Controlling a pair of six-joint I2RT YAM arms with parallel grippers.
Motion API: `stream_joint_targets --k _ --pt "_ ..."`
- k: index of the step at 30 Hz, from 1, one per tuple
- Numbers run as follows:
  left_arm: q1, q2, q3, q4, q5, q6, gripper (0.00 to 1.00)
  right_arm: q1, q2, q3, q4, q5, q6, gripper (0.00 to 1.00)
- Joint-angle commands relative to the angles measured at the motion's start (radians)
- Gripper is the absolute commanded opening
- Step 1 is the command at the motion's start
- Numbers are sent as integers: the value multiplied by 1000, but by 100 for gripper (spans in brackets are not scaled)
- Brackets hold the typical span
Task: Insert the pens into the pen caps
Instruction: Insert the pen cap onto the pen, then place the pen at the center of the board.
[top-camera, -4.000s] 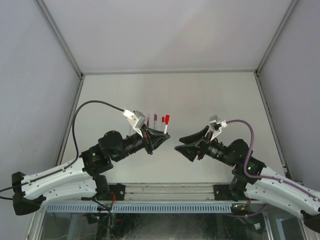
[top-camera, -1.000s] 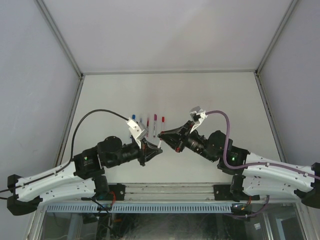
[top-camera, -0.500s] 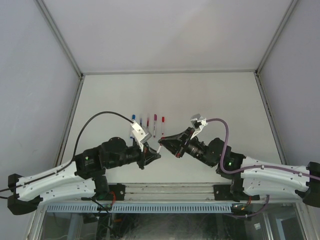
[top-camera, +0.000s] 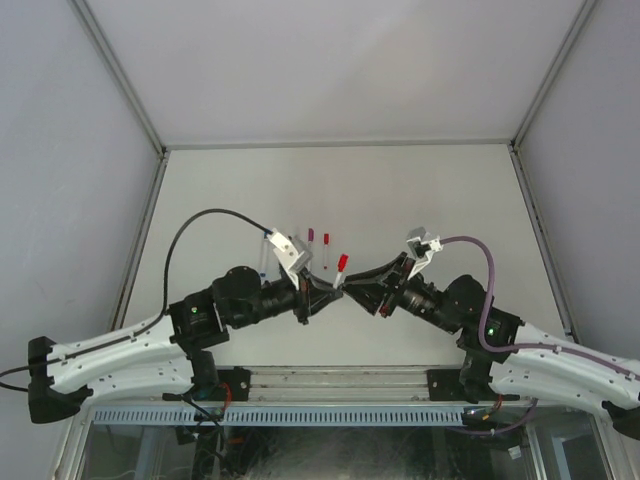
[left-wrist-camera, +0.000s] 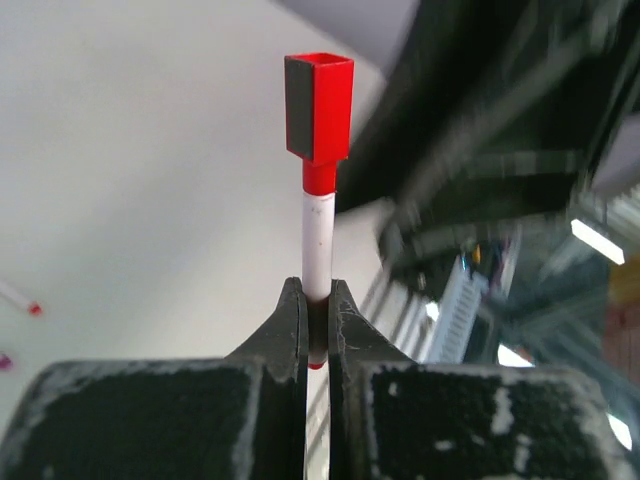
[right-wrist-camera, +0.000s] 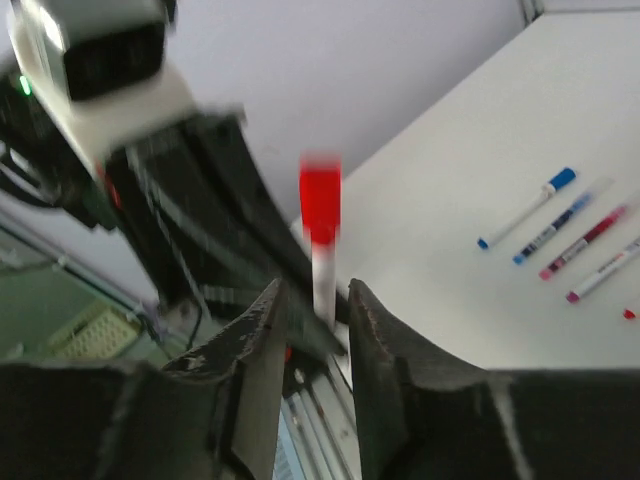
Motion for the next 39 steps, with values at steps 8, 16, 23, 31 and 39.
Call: stream_joint_targets --k 8,16,23,31,39 --pt "22 9 -78 264 -223 -109 0 -122 -176 110 -295 -18 -114 58" --pt "23 26 -75 222 -214 -144 0 -201 -132 123 -328 -115 -32 56" --pt "23 62 -66 275 -156 -164 0 -202 -22 122 -150 -280 -21 46" --pt "23 82 -54 299 -108 -157 0 -202 32 123 -122 -246 4 41" --pt "23 88 -40 310 -81 -135 0 -204 85 123 -104 -233 19 33"
